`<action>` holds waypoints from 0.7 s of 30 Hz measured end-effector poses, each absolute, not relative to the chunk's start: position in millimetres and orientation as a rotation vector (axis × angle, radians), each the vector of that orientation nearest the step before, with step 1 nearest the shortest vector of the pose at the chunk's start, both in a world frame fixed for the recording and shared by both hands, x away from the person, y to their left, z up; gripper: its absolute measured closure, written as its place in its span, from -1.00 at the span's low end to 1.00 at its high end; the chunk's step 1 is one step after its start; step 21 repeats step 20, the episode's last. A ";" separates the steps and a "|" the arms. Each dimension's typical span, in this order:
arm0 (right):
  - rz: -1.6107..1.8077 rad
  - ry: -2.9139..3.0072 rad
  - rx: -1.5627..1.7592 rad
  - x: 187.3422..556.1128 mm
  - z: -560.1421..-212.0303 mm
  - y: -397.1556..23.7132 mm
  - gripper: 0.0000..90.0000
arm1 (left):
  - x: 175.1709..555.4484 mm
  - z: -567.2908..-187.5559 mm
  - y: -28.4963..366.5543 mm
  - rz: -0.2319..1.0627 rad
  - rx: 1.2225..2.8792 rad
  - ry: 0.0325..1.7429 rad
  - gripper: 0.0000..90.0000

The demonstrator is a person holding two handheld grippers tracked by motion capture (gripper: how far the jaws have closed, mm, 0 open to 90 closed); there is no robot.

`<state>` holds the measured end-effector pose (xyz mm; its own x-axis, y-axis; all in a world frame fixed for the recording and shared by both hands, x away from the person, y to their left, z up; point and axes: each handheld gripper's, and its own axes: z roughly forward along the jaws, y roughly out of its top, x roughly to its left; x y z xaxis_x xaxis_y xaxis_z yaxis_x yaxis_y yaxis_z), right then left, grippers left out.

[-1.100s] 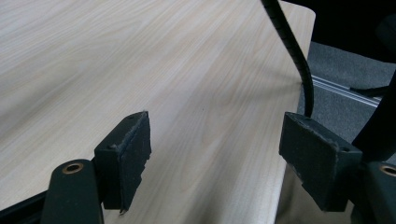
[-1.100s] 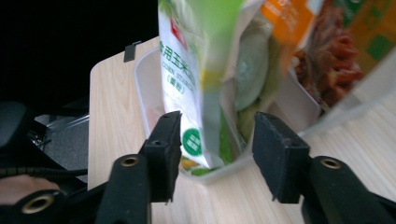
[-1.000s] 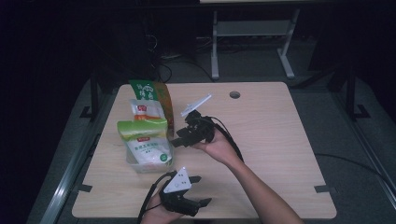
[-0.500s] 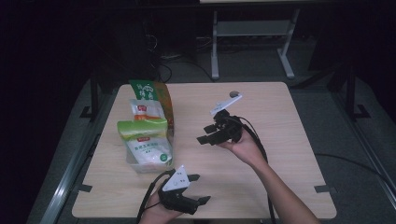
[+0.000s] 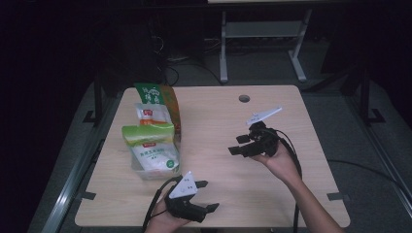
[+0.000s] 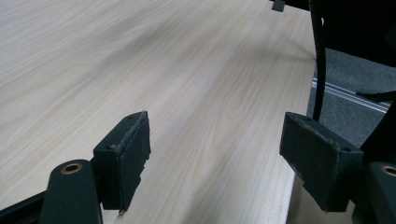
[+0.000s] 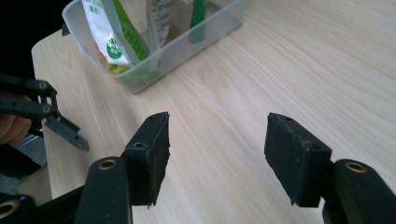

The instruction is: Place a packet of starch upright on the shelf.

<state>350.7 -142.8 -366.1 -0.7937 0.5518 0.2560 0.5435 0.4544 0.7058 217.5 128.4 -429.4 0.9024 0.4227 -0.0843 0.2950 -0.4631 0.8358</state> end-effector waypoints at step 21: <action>1.245 2.632 1.156 318.7 -399.3 -198.0 -0.22 | 217.8 -428.2 129.3 0.167 2.071 0.513 -0.47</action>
